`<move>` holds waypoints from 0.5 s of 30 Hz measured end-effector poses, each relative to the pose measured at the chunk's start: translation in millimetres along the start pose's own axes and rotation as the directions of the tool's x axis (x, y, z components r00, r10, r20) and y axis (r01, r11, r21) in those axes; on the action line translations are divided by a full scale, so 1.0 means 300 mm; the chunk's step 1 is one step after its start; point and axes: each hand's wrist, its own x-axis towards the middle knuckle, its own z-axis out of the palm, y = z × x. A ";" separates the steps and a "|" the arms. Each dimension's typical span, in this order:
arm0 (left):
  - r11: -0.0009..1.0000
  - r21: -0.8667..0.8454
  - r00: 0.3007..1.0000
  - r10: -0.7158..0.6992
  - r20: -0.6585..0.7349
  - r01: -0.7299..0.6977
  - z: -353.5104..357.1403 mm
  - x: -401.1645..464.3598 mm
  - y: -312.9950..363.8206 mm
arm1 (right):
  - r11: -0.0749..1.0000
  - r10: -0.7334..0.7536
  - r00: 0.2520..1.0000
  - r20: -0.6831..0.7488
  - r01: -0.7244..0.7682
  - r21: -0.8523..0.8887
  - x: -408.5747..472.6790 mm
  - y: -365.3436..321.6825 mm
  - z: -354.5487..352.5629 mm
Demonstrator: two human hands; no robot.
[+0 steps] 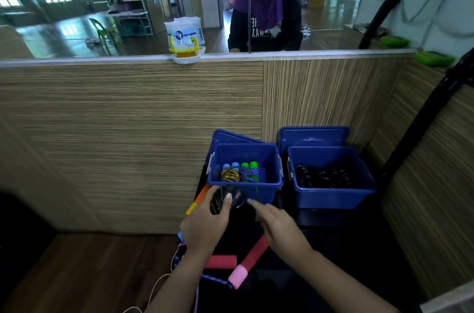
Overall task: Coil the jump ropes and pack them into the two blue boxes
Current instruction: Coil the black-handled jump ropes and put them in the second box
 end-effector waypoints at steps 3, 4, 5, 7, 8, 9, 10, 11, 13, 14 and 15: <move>0.990 -0.002 0.989 0.144 -0.012 -0.144 0.003 -0.026 -0.043 | 0.989 0.118 0.988 -0.096 -0.108 0.105 0.025 0.029 -0.045; 0.985 -0.042 0.986 0.167 0.012 -0.167 0.003 -0.033 -0.052 | 0.985 0.146 0.982 -0.116 -0.134 0.109 0.032 0.043 -0.053; 0.979 -0.074 0.981 0.192 0.026 -0.189 0.004 -0.039 -0.061 | 0.981 0.179 0.976 -0.123 -0.167 0.097 0.037 0.055 -0.060; 0.966 -0.130 0.973 0.230 0.022 -0.225 0.006 -0.049 -0.074 | 0.967 0.248 0.963 -0.103 -0.241 0.082 0.039 0.076 -0.069; 0.964 -0.154 0.976 0.219 0.008 -0.215 -0.002 -0.054 -0.068 | 0.957 0.284 0.956 -0.069 -0.278 0.085 0.037 0.083 -0.069; 0.967 -0.176 0.982 0.188 -0.004 -0.186 -0.007 -0.056 -0.060 | 0.947 0.312 0.950 -0.027 -0.309 0.087 0.035 0.086 -0.068; 0.970 -0.197 0.990 0.143 -0.004 -0.141 -0.010 -0.058 -0.051 | 0.941 0.329 0.944 0.023 -0.330 0.080 0.031 0.087 -0.062; 0.969 -0.221 0.994 0.113 0.007 -0.109 -0.009 -0.058 -0.045 | 0.941 0.330 0.941 0.069 -0.334 0.059 0.027 0.087 -0.052; 0.963 -0.252 0.995 0.102 0.009 -0.097 -0.007 -0.059 -0.033 | 0.947 0.317 0.938 0.137 -0.321 0.005 0.019 0.082 -0.027; 0.961 -0.256 0.994 0.106 0.001 -0.102 -0.006 -0.060 -0.029 | 0.947 0.318 0.935 0.154 -0.321 -0.004 0.015 0.077 -0.018; 0.961 -0.258 0.994 0.106 -0.007 -0.104 -0.004 -0.061 -0.025 | 0.944 0.324 0.931 0.166 -0.329 0.003 0.012 0.071 -0.011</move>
